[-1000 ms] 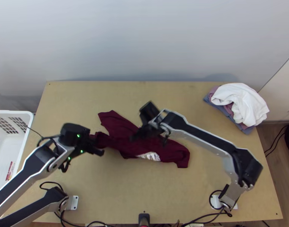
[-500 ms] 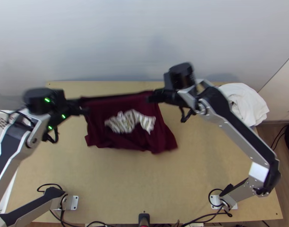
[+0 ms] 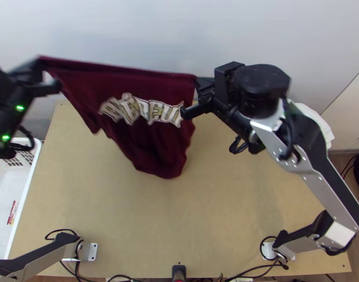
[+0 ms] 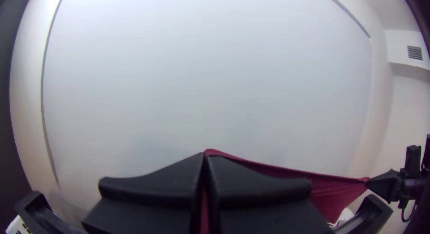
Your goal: Fold the t-shirt
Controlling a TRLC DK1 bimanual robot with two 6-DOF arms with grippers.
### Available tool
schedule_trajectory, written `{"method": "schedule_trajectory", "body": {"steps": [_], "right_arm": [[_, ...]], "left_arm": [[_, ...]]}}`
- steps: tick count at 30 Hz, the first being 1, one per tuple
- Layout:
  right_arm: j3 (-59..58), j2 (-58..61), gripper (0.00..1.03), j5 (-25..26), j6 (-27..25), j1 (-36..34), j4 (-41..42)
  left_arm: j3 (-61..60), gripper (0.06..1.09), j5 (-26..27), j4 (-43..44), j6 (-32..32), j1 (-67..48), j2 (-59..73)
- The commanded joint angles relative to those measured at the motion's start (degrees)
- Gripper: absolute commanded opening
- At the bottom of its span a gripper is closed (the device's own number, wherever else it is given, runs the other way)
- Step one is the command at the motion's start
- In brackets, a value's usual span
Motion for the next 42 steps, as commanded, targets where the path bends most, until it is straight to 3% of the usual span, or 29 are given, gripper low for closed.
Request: {"method": "schedule_trajectory", "body": {"steps": [1, 5, 11, 15, 17, 29, 36, 42], "right_arm": [[3.14, -0.62, 0.03, 9.53, -9.80, 6.11, 6.56], [3.14, -0.62, 0.03, 14.19, -16.57, 9.97, 11.22], [3.23, -0.62, 0.03, 17.80, -26.67, 11.73, 24.05], [3.67, -0.62, 0.03, 19.90, -32.65, 13.14, 31.00], [3.93, -0.62, 0.03, 20.52, -33.18, 13.31, 31.96], [1.38, 0.09, 0.03, 21.57, -31.24, 11.38, 27.30], [0.33, 4.57, 0.03, 14.98, -18.41, 0.31, 17.11], [-6.70, 7.03, 0.03, 10.85, -11.12, -9.19, 16.85]], "left_arm": [[7.74, 0.10, -8.01, 6.82, 7.06, 0.94, -1.85], [10.02, 0.10, -11.35, 9.28, 10.31, 1.03, -3.17], [10.02, 0.10, -20.23, 21.23, 18.05, 1.30, -3.87], [10.11, 0.10, -20.84, 27.56, 22.62, 2.44, -3.61], [10.11, 0.10, -20.84, 30.73, 24.90, 2.53, -2.82], [3.08, 0.10, -20.67, 45.58, 25.17, -0.46, 9.93], [3.34, 0.10, -20.31, 49.10, 20.86, -4.68, 24.43], [5.89, 0.10, -18.82, 49.80, 18.49, -8.81, 36.21]]}}
